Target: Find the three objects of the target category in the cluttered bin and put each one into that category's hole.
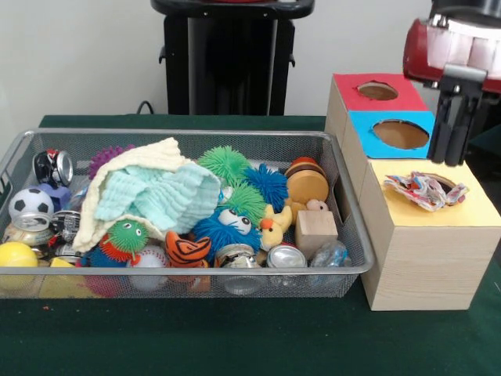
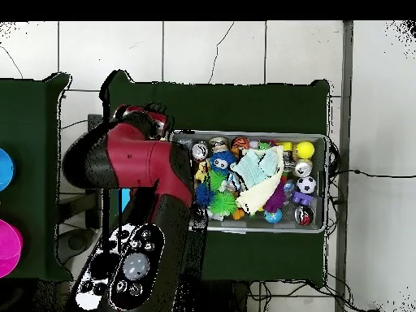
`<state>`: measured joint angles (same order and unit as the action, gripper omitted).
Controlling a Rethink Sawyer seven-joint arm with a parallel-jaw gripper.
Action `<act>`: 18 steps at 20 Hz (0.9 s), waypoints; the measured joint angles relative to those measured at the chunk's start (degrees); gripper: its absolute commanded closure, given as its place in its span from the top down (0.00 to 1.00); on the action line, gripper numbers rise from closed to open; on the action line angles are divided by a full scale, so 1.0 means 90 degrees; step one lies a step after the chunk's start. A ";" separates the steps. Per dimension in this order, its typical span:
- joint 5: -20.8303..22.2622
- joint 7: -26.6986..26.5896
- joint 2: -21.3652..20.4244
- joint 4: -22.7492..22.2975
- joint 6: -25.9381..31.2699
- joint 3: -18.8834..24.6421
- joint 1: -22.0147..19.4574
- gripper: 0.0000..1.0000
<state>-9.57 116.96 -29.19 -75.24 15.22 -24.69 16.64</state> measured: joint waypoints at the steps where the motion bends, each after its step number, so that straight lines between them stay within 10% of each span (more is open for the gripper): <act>1: 0.0000 0.0000 0.0067 -0.0001 -0.0139 -0.0006 0.0000 0.00; 18: -0.0003 0.0000 0.0665 -0.0208 -0.0585 -0.0143 -0.0009 0.00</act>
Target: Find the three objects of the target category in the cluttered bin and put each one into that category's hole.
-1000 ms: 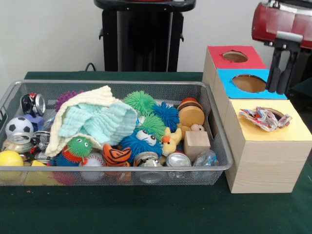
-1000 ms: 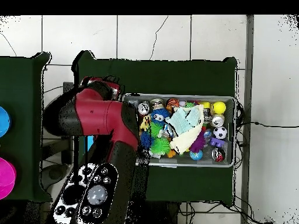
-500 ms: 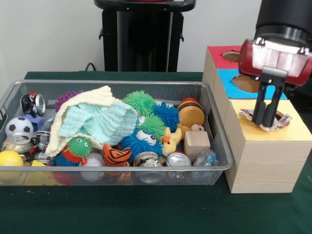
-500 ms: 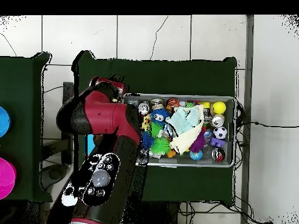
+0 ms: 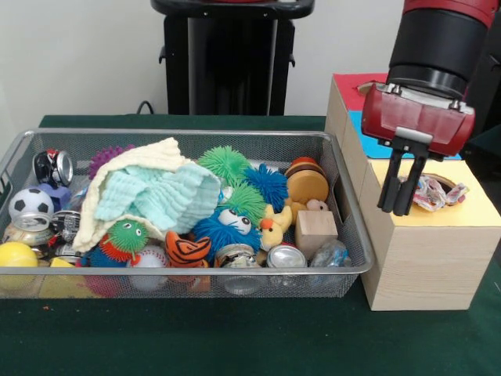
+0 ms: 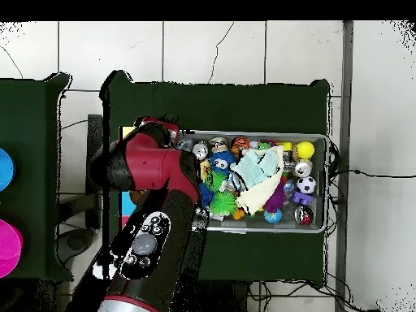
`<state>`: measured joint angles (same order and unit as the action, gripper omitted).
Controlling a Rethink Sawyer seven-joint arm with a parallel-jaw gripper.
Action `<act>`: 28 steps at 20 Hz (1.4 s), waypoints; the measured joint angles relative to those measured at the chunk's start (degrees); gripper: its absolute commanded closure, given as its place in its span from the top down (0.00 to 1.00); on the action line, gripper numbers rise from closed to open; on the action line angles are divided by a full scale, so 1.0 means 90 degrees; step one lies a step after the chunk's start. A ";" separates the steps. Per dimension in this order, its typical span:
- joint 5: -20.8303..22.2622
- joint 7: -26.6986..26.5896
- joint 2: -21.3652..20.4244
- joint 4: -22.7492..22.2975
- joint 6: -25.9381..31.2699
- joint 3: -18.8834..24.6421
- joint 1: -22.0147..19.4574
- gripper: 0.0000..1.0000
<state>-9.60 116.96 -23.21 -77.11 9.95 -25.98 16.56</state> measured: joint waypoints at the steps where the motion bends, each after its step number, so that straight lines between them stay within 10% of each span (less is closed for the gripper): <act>1: 0.0000 0.0000 -0.0001 -0.0011 0.0000 0.0004 -0.0004 0.00; 28: -0.0542 0.0000 -0.0007 -0.0353 0.0139 0.0163 0.0255 0.00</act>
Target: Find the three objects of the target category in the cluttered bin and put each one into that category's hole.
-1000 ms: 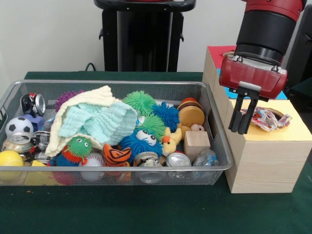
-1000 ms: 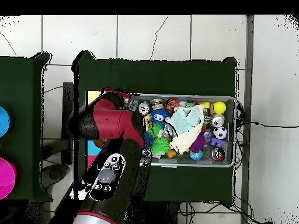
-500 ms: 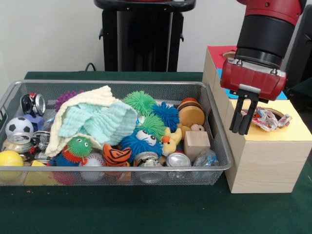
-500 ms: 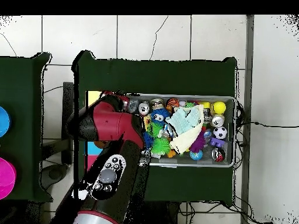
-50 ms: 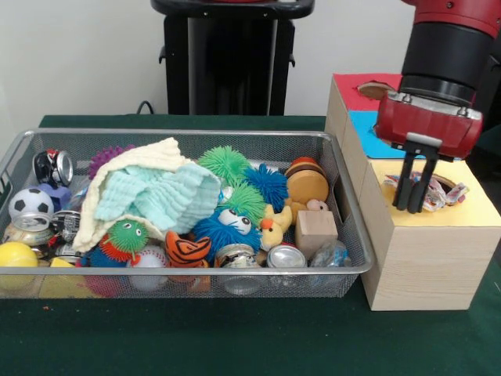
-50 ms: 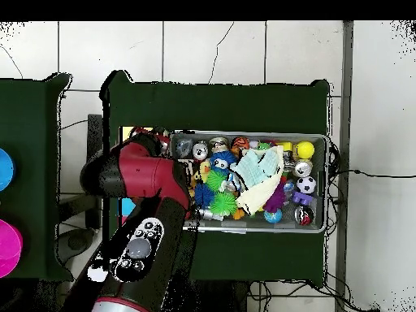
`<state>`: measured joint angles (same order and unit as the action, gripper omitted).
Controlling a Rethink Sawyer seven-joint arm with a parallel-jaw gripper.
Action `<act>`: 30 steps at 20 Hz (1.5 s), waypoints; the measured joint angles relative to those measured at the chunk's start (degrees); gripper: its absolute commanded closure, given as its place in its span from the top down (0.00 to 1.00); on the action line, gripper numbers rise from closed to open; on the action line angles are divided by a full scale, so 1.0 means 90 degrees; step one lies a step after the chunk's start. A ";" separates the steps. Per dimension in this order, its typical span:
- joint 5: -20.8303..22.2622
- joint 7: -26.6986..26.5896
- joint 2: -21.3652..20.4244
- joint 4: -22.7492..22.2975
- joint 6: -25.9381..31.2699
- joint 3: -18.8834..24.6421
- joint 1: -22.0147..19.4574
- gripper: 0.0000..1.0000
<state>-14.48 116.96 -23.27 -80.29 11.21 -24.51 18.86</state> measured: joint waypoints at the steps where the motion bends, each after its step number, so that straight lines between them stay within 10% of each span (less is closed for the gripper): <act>1: -0.0033 0.0000 0.0000 0.0000 0.0009 0.0000 0.0038 0.00; 30: -0.0817 0.0001 0.0158 -0.0068 0.0536 -0.0026 0.0166 0.00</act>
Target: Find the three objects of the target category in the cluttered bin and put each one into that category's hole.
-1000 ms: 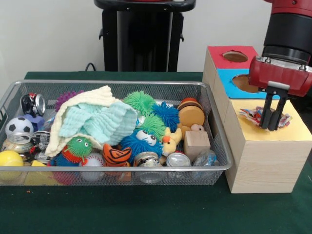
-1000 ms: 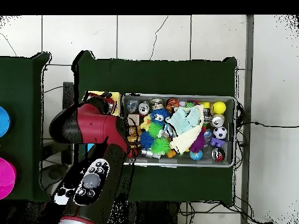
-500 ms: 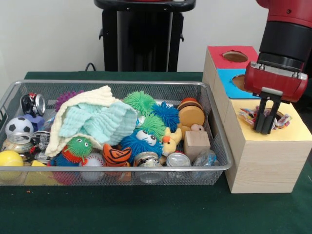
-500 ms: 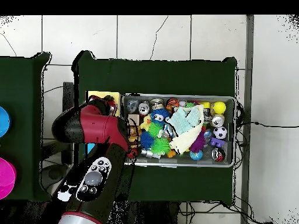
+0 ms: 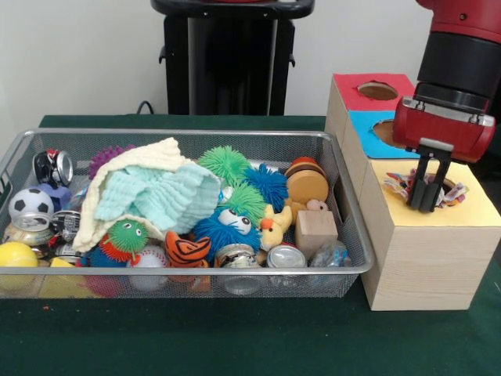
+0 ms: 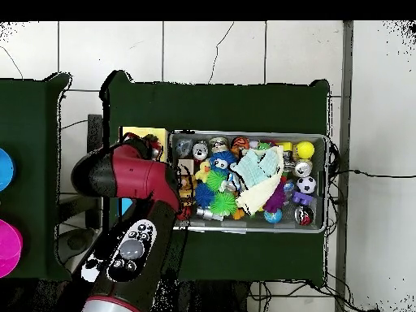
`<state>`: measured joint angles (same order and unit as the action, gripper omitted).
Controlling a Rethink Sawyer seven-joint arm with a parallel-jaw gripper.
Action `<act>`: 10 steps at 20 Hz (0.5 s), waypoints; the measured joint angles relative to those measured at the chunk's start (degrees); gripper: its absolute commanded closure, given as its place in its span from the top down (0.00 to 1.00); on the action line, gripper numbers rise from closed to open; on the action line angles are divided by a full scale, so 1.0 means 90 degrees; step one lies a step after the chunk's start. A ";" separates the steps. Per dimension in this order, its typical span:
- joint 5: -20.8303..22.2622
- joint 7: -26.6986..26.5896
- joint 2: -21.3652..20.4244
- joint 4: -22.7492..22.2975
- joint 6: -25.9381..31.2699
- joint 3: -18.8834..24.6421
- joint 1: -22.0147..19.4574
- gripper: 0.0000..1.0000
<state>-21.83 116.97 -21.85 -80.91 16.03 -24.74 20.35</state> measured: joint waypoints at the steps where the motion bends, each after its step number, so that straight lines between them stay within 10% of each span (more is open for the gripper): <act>1: -0.0054 0.0000 -0.0004 -0.0008 0.0038 0.0000 0.0000 0.00; 10: -0.0370 0.0000 -0.0081 -0.0188 0.0207 0.0002 0.0010 0.00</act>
<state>-25.16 116.97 -22.58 -82.60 17.90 -24.73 20.44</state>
